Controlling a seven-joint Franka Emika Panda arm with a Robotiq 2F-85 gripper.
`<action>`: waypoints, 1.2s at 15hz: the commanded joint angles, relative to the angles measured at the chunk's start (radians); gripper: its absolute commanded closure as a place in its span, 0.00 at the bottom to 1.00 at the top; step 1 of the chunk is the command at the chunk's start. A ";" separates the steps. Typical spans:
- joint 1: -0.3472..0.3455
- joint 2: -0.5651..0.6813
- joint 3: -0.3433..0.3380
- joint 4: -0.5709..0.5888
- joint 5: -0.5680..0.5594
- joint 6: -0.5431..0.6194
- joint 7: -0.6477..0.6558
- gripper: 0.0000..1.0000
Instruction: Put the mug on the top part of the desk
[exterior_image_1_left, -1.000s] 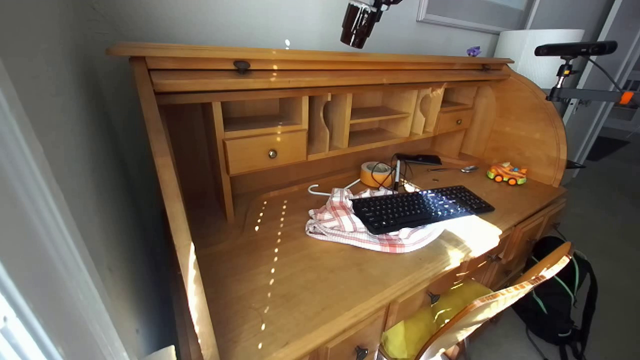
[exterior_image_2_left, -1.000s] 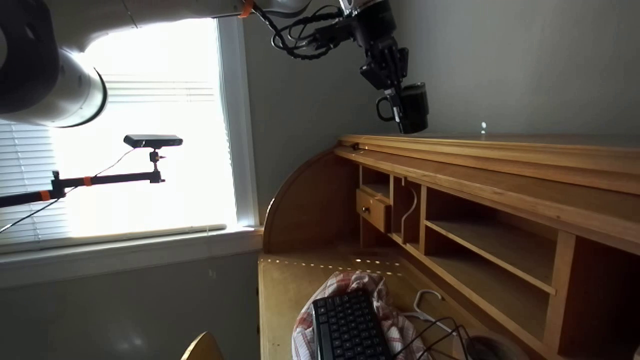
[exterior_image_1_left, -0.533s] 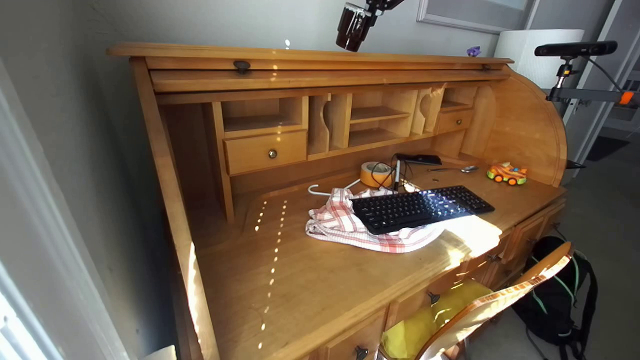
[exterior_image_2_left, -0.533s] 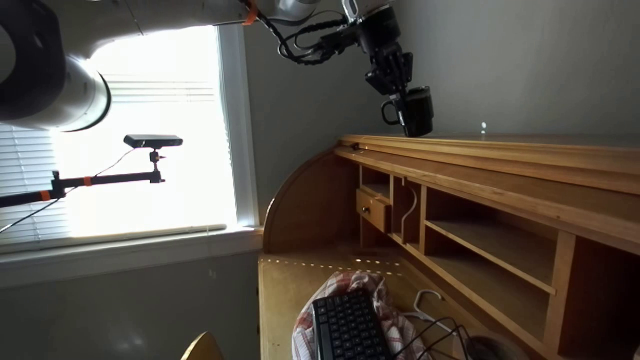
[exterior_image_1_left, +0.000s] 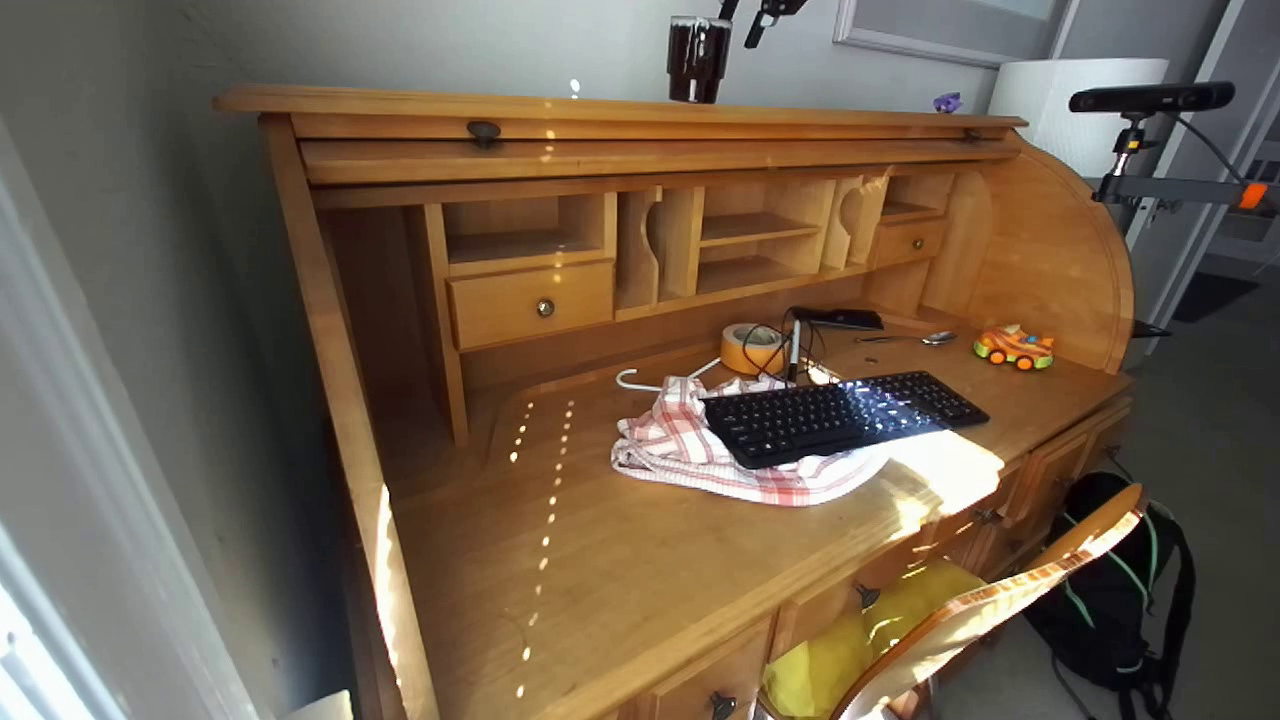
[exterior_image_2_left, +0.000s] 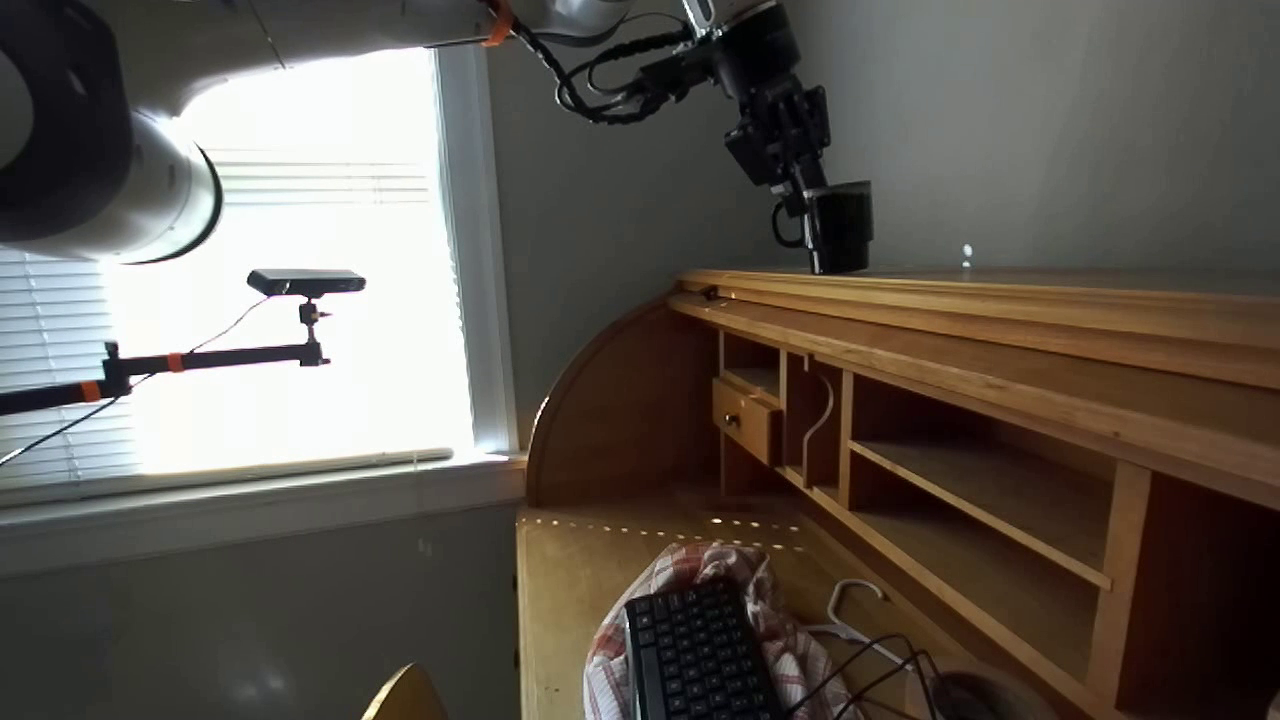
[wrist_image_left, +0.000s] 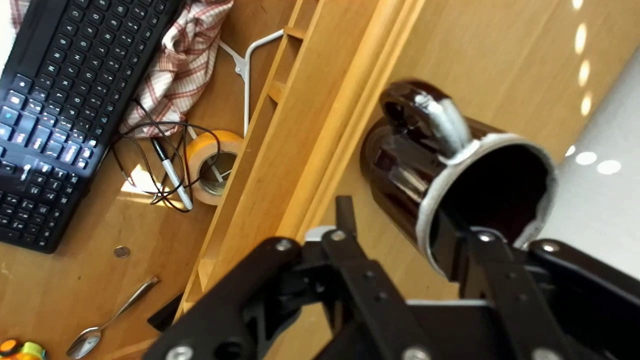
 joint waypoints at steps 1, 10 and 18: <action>-0.009 0.027 0.010 0.041 0.017 0.030 0.010 0.26; -0.014 0.006 0.032 0.140 -0.003 0.006 -0.103 0.00; -0.086 -0.215 0.099 0.071 0.057 -0.245 -0.596 0.00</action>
